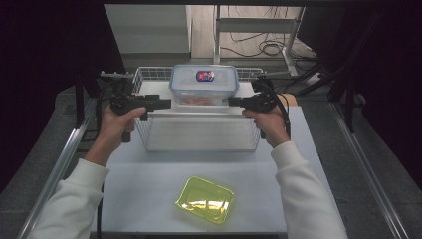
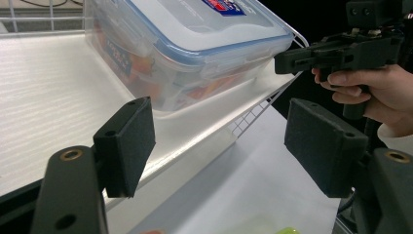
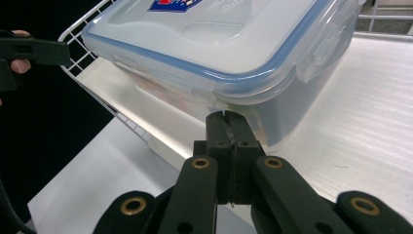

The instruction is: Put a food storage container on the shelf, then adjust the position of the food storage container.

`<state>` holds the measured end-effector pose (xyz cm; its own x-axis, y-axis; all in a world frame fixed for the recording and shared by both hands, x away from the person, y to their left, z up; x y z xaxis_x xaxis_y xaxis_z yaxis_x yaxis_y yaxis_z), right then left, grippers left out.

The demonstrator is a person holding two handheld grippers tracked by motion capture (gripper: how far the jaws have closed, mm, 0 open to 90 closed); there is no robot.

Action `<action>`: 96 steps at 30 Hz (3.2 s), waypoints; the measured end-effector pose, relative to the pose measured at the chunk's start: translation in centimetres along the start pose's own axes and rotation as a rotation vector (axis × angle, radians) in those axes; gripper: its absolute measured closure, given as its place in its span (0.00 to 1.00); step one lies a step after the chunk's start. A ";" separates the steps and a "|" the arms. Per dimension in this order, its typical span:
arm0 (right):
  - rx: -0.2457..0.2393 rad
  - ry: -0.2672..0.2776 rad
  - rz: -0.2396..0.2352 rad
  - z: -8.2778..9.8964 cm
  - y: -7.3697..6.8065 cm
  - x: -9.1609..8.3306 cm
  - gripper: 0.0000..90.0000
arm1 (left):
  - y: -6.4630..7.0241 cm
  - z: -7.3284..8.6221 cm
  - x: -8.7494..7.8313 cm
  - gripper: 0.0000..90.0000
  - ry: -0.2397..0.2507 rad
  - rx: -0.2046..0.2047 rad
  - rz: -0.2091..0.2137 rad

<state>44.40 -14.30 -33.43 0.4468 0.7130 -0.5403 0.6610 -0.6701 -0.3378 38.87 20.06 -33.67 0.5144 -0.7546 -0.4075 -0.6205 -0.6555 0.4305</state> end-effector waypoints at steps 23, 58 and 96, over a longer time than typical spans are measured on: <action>-0.056 -0.034 -0.068 6.3 -0.5 -3.8 0.56 | 1.2 7.0 -2.5 0.34 -0.085 0.034 0.015; -0.043 -0.222 -0.012 19.5 0.6 -2.9 0.53 | 0.2 19.1 0.1 0.33 -0.298 0.077 -0.060; -0.337 -0.431 -0.309 26.0 -12.3 -0.8 0.99 | 0.5 19.6 0.6 0.29 -0.316 0.088 -0.064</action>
<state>20.24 -12.03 -48.91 -0.0321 0.6693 -0.7423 0.9058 -0.2945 -0.3048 27.28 19.94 -49.48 0.3537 -0.6560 -0.6668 -0.6488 -0.6855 0.3303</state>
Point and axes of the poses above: each handheld gripper's, and its own axes: x roughly forward along the jaws, z roughly out of its underside, y roughly to its right, the point moved 2 cm from there along x, roughly forward along the jaws, and after that the axes turned 1 degree about -z, right-handed, at the moved point
